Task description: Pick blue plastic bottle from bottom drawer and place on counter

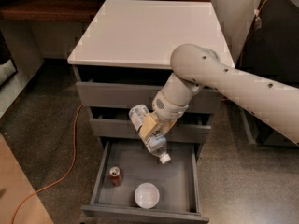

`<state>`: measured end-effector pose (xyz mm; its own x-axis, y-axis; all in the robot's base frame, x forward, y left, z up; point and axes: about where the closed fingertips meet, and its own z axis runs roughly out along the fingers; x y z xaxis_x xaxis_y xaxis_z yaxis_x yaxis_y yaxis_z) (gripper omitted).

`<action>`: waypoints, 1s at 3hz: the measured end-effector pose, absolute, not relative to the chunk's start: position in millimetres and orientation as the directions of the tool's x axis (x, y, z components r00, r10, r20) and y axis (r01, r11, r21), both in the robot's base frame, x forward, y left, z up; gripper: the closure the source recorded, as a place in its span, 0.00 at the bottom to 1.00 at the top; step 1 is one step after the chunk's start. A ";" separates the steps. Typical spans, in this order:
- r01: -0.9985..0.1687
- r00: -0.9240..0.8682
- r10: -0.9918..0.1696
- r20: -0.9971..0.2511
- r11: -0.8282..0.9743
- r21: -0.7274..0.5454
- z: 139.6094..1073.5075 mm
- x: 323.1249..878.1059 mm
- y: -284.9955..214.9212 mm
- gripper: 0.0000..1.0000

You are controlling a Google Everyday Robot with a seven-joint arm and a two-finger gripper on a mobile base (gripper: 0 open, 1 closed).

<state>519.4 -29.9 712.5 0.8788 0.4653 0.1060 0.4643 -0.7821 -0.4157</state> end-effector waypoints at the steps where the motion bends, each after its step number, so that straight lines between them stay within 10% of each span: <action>1: 0.479 0.872 0.474 0.122 -0.773 -0.416 724.3 518.5 -29.3 1.00; 3: 0.567 0.824 0.522 0.222 -0.739 -0.365 795.3 503.1 -35.3 1.00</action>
Offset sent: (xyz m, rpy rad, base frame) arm -0.0132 -0.0103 0.0947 0.0283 -0.1457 0.0644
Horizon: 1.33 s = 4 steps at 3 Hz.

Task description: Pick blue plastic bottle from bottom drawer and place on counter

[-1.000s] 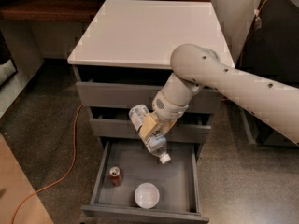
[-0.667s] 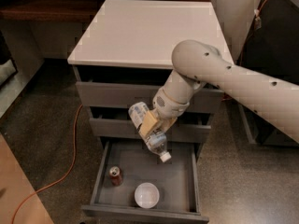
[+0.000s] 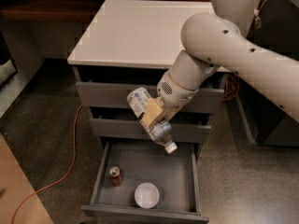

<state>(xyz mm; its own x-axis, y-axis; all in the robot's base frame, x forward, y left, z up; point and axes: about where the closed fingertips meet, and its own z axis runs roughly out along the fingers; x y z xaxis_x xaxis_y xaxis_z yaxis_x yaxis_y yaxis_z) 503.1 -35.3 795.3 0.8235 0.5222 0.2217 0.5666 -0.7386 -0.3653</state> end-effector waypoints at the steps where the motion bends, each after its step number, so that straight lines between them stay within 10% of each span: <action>1: 0.612 0.791 0.558 0.251 -0.718 -0.332 836.0 498.5 -38.7 1.00; 4: 0.630 0.775 0.587 0.234 -0.695 -0.347 891.4 552.6 -52.3 1.00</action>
Offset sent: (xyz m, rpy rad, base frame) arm 0.0060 -0.0149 0.0941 -0.0219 -0.0588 0.0884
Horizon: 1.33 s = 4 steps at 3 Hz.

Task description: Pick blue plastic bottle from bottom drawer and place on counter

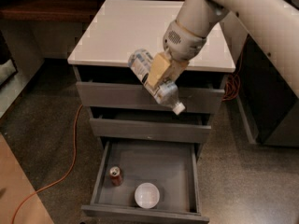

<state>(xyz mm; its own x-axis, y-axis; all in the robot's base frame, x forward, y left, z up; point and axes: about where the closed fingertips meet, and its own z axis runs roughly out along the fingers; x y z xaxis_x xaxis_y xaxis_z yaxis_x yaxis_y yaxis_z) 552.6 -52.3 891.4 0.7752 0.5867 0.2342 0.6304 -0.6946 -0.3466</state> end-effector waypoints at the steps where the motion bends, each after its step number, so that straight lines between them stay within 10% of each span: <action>1: 0.621 0.784 0.555 0.278 -0.703 -0.347 912.2 592.9 -51.3 1.00; 4: 0.574 0.812 0.464 0.353 -0.744 -0.341 930.0 627.2 -45.1 1.00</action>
Offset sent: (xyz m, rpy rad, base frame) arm 0.0403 0.0010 0.0208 0.0303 -0.0334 -0.0302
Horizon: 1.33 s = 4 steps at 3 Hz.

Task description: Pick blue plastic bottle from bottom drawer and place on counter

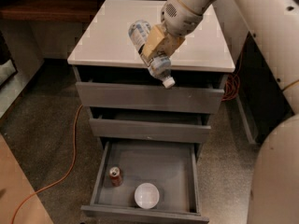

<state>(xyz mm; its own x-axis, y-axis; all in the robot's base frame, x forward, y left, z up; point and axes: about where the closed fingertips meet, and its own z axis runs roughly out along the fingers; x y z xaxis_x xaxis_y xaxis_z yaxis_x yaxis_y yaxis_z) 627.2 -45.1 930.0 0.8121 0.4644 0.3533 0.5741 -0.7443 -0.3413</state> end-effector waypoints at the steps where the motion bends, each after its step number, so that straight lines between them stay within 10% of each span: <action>1: 0.523 0.844 0.410 0.346 -0.771 -0.362 931.1 641.0 -46.3 1.00; 4: 0.464 0.872 0.313 0.375 -0.772 -0.435 930.6 719.4 -22.7 1.00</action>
Offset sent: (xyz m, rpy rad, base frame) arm 0.0561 -0.0124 0.0130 0.0284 0.1457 -0.0738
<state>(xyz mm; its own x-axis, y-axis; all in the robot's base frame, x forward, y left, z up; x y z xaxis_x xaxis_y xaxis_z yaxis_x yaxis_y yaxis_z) 719.4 -22.7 930.6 0.8724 0.3130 0.3755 0.4641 -0.7717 -0.4349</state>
